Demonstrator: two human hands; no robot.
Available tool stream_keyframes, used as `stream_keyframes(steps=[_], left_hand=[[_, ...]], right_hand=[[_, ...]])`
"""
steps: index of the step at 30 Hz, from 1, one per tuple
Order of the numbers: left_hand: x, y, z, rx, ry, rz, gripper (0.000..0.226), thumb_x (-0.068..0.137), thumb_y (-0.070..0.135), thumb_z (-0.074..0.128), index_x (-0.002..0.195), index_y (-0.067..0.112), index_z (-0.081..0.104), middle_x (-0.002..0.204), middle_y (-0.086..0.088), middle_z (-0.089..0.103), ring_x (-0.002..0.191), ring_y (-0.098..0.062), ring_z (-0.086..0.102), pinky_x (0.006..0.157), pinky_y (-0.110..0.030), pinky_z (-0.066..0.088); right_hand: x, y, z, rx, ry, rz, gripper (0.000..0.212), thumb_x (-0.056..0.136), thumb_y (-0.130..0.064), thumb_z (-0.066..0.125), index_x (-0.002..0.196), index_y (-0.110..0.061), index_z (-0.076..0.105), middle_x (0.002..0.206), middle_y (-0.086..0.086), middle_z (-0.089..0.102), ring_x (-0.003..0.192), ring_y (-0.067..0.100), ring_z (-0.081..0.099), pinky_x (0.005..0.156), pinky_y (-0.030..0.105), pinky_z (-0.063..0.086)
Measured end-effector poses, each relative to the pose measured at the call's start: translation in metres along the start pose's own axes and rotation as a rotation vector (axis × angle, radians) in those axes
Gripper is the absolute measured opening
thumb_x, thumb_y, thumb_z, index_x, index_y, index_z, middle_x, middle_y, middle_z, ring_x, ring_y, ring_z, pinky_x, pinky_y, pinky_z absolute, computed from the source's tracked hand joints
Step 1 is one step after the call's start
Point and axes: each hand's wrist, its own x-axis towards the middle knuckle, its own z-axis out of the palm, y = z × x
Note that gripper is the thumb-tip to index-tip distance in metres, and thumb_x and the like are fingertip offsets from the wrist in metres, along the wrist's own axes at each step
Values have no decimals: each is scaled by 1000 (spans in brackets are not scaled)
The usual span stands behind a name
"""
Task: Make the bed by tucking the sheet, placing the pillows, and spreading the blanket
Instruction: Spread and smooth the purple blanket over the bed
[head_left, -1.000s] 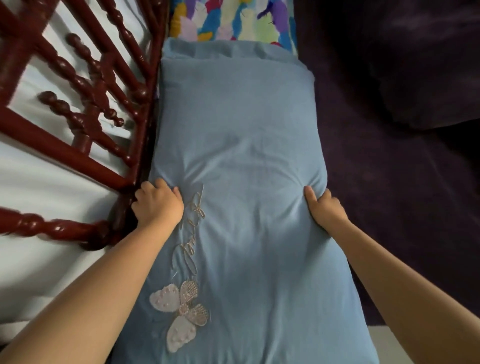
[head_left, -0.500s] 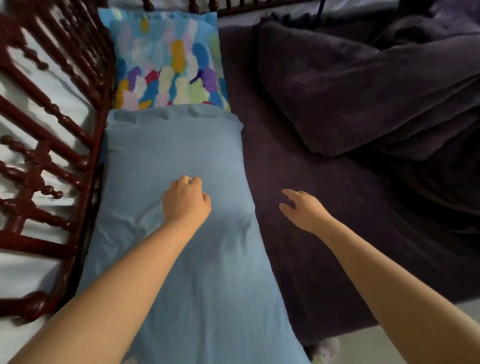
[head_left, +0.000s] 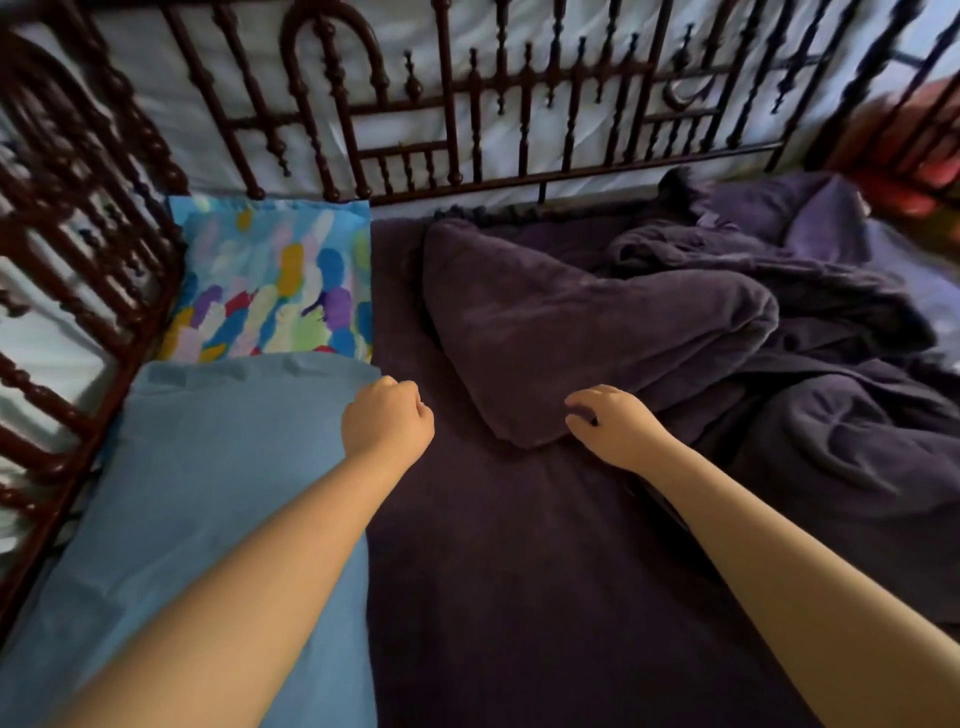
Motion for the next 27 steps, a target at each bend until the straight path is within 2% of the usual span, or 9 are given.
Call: stream_keyframes(steps=[7,15,19,23,27], left_hand=[[55,39,-5,-42,16,-25,25,92,18,44,102,7,65,114,-11,60,106,-29,56,78,-36,46],[111,78,13,-29,-145,-49,26,94,22,43,107,11,63,117,-7,58,108,-25,55,85,-35,46],[125,96,27,-26,-234,-89,24,94,22,43,104,12,63,115,-6,58,104,-24,57,77,-32,45],[130,120,44,-23,-289,-116,23,94,22,43,102,14,62,112,-4,58,86,-17,51,69,-28,39],[137,159,57,-10,-303,-111,21,94,22,44,101,15,62,113,-4,56,91,-19,54,70,-28,42]], right_hand=[[53,31,-47,-35,-30,8,39,94,-24,47,131,-10,50,137,10,49,124,26,48,103,29,37],[111,91,-91,-123,-16,45,41,92,-24,50,131,-13,50,136,10,51,128,26,44,105,30,34],[134,126,-104,-180,-71,42,43,92,-27,51,134,-15,47,139,8,48,131,26,41,106,32,33],[155,167,-118,-216,-128,41,43,93,-28,49,134,-15,46,141,9,47,130,27,41,106,34,33],[164,219,-139,-270,-142,68,43,93,-30,46,135,-18,46,141,9,46,129,27,41,105,33,34]])
